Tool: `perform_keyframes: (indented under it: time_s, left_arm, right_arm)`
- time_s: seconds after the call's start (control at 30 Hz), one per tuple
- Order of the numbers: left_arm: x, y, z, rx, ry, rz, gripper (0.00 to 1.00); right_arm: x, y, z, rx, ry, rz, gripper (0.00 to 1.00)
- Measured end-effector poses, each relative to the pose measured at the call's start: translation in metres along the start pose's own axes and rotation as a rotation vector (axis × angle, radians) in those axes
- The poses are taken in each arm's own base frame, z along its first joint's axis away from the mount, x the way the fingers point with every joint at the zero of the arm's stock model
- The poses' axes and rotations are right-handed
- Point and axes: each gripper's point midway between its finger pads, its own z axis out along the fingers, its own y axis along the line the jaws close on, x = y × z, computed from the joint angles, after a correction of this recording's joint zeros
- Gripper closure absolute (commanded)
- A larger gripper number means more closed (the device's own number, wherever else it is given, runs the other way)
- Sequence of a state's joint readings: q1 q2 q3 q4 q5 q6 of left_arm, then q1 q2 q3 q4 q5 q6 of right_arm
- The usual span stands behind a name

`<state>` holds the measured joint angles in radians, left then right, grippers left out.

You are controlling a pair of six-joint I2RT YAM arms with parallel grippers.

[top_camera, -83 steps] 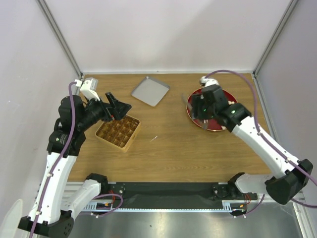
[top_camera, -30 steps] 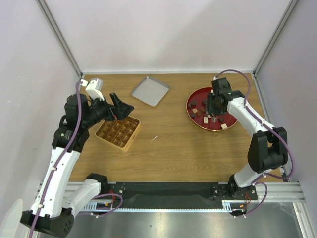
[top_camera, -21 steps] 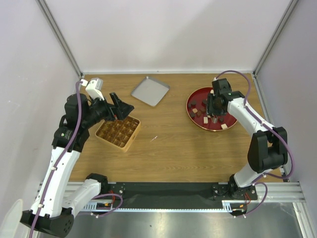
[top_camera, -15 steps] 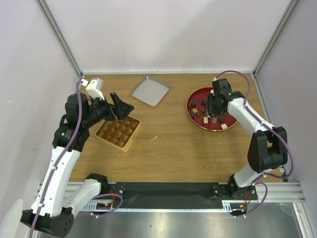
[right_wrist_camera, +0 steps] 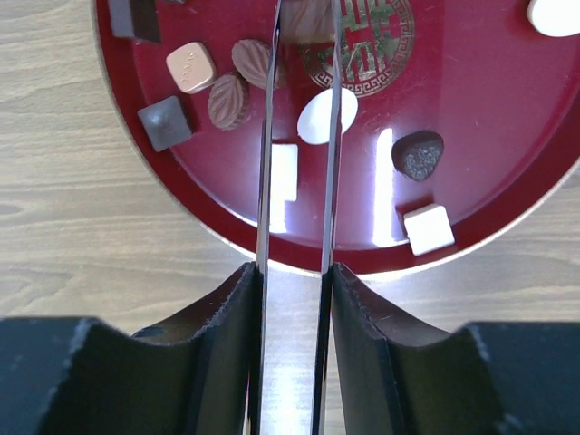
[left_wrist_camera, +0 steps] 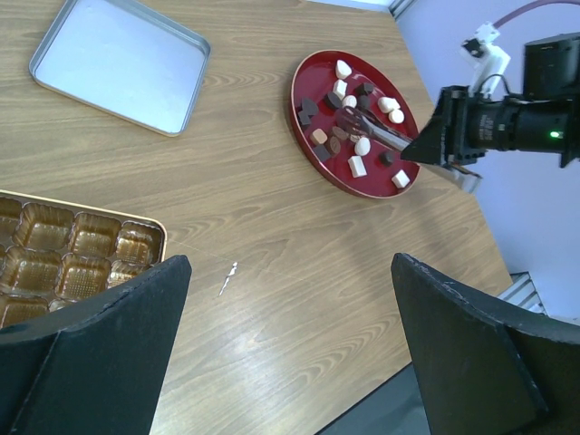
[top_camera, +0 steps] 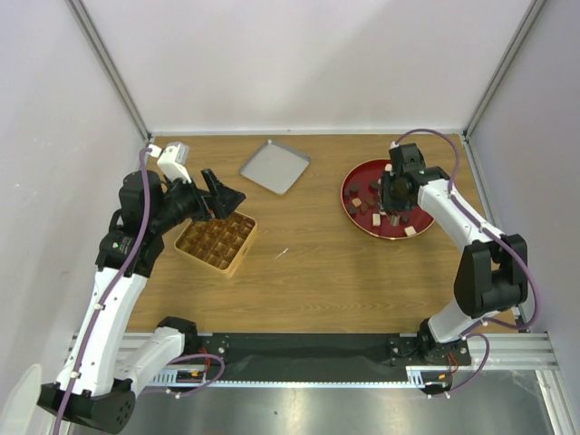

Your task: Pack the chocolate

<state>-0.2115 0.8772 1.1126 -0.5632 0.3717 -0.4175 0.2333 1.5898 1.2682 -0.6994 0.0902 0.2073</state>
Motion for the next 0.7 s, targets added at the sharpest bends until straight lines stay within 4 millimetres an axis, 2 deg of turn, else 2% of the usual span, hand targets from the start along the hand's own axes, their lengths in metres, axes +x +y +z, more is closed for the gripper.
perform_keyframes:
  time_s: [0.23,0.4,0.5,0.6,0.7]
  left_arm:
    - [0.000,0.000,-0.002,-0.006,0.003,0.005,0.00]
    - [-0.010,0.004,-0.008,-0.054,-0.023,0.018,0.00]
    - [-0.022,0.007,-0.014,-0.105,-0.054,0.020,0.00]
    - [-0.035,0.015,-0.018,-0.158,-0.078,0.009,0.00]
    - [-0.043,0.029,-0.020,-0.214,-0.093,-0.029,0.00]
  right_arm:
    - [-0.009,0.005,-0.036,-0.026,-0.060,-0.006,0.62]
    - [-0.013,0.033,-0.063,-0.077,-0.112,-0.066,0.63]
    - [-0.004,0.073,-0.080,-0.142,-0.137,-0.155,0.63]
    - [0.012,0.127,-0.101,-0.244,-0.166,-0.259,0.63]
    - [0.036,0.185,-0.124,-0.382,-0.198,-0.362,0.63]
